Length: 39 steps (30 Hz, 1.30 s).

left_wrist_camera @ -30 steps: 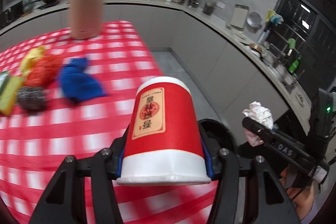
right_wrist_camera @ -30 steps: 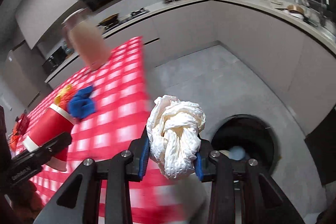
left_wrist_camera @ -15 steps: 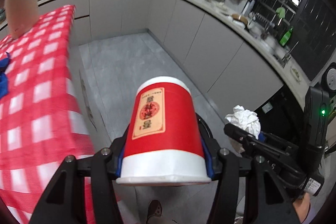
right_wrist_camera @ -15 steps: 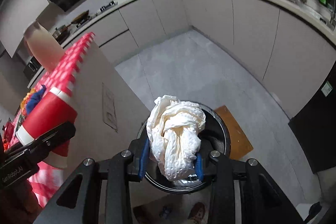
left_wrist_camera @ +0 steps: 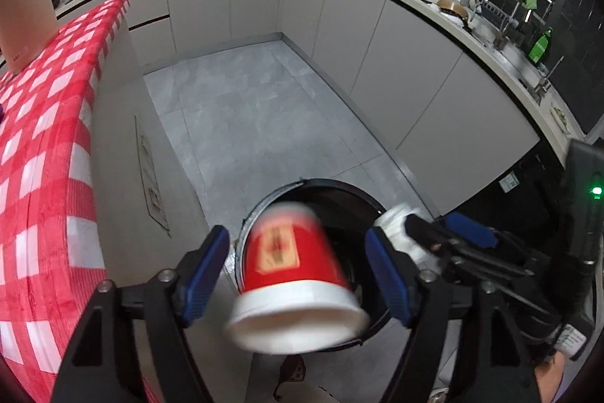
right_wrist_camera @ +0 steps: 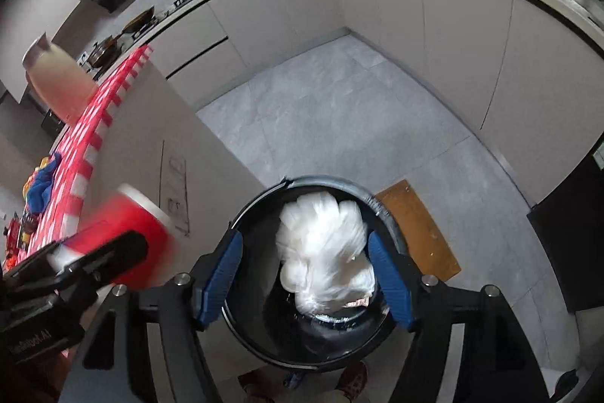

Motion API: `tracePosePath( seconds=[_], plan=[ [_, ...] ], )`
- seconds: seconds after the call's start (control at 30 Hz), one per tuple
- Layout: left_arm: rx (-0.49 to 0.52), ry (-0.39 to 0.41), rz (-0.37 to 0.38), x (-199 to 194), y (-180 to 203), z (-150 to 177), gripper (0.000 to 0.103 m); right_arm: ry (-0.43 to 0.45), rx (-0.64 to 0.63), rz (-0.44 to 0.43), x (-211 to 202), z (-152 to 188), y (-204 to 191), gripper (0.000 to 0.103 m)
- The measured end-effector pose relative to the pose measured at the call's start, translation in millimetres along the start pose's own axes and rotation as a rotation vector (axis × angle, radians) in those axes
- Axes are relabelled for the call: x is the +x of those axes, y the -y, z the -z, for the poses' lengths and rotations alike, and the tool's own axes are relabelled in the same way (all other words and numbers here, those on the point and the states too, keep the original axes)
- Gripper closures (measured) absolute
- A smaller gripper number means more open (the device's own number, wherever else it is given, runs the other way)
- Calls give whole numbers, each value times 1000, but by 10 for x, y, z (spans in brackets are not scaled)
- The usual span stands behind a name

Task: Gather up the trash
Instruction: 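Open both grippers over the bucket to drop the cup and tissue, then return both grippers to the table above the milk carton and sponge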

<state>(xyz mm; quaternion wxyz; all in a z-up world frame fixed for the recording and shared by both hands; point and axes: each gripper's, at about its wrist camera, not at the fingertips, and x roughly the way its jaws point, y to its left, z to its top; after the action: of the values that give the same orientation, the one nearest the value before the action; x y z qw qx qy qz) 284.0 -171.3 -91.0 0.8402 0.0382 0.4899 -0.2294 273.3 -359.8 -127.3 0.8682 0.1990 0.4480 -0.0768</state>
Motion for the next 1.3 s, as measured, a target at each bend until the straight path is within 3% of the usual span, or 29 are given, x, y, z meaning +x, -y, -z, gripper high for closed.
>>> tracePosePath(
  seconds=[0.23, 0.4, 0.8, 1.3],
  plan=[
    [-28, 73, 21, -276, -85, -145, 25, 98, 12, 14, -361, -134, -36, 32],
    [-49, 122, 19, -605, -319, -178, 25, 139, -8, -4, -622, -164, -318, 32],
    [-132, 190, -55, -1334, -1261, 40, 25, 177, -110, -92, -947, -46, -1632, 32],
    [-304, 234, -176, -1988, -2883, 505, 25, 153, -253, -201, -763, 252, -3469, 28]
  ],
)
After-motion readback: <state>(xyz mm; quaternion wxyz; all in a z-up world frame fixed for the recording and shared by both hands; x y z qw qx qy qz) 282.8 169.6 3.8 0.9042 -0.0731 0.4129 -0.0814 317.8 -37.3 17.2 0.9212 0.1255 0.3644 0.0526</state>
